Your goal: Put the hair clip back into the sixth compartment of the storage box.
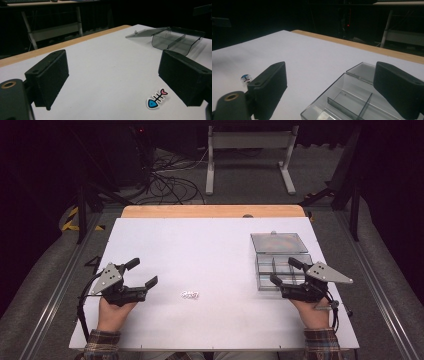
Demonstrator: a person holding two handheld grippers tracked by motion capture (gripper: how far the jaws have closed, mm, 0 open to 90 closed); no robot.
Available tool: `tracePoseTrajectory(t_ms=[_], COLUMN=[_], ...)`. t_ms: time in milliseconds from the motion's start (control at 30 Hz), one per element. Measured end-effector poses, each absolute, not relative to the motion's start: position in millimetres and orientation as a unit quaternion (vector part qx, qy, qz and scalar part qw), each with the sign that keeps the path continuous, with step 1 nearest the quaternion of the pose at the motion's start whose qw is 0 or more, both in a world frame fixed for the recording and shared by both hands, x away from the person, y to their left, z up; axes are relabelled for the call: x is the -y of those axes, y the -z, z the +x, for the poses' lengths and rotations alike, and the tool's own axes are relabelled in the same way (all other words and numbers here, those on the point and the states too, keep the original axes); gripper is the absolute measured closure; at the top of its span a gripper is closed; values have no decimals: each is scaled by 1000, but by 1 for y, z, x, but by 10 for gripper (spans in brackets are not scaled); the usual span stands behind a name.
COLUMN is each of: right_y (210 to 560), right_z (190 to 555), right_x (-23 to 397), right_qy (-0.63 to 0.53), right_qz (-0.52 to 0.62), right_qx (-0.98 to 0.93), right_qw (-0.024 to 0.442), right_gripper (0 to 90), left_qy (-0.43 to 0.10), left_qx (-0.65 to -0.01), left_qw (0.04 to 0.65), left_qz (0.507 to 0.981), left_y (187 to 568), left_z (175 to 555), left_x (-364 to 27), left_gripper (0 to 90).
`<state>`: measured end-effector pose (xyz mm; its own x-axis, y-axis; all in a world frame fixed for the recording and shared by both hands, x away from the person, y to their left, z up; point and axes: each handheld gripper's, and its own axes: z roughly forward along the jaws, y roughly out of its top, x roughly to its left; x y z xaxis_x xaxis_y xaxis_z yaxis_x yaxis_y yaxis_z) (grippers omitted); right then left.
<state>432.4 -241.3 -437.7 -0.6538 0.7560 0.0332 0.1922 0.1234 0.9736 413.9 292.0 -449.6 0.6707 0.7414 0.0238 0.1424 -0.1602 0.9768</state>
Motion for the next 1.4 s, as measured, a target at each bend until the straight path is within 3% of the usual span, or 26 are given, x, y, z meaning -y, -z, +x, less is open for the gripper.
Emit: tracePoseTrajectory(t_ms=[200, 867, 1400], right_y=[437, 437, 441], right_z=[435, 443, 449], right_x=[226, 177, 142], right_qy=[-550, -518, -494], right_qz=[328, 298, 270], right_qx=[-730, -777, -807], right_qw=[240, 196, 179], right_gripper=[136, 323, 373], left_qy=[-266, -273, -265], left_qx=[-313, -319, -317], left_qw=[561, 544, 551], left_qz=[718, 727, 725], left_y=[450, 451, 453], left_z=[414, 413, 412], left_x=[-291, -292, -291], left_gripper=[101, 104, 114])
